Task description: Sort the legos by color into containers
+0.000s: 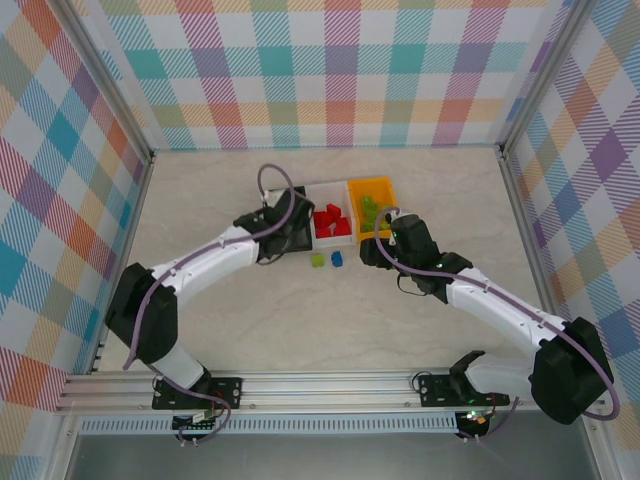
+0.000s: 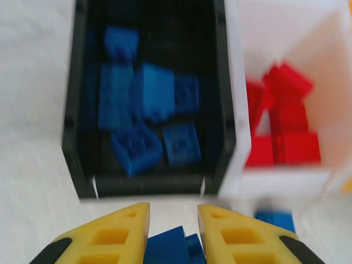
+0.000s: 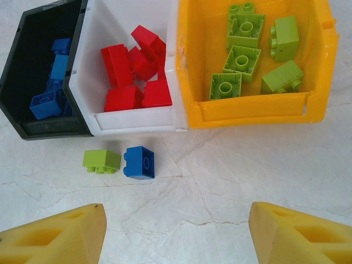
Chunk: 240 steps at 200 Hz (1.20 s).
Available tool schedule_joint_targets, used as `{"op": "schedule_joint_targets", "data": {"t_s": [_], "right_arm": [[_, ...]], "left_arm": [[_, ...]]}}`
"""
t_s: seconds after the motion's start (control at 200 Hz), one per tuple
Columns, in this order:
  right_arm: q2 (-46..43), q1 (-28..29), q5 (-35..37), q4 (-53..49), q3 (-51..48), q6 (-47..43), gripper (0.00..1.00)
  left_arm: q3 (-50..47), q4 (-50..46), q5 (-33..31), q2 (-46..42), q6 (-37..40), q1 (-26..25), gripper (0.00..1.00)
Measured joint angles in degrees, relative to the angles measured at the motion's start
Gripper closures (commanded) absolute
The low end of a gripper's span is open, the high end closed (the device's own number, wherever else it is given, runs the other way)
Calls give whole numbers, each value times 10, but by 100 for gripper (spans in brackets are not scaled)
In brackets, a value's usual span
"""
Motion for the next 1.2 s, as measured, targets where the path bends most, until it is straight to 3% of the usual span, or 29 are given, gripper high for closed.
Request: {"op": "schedule_joint_targets", "data": {"t_s": [0.39,1.2], "right_arm": [[0,0,-2,0,-1,0,30],[-7,0,-6,-1,-1,0,29]], "left_arm": [[172,-33,-51,192,58,52,79],[471,-150,-77,405,150,95,64]]}}
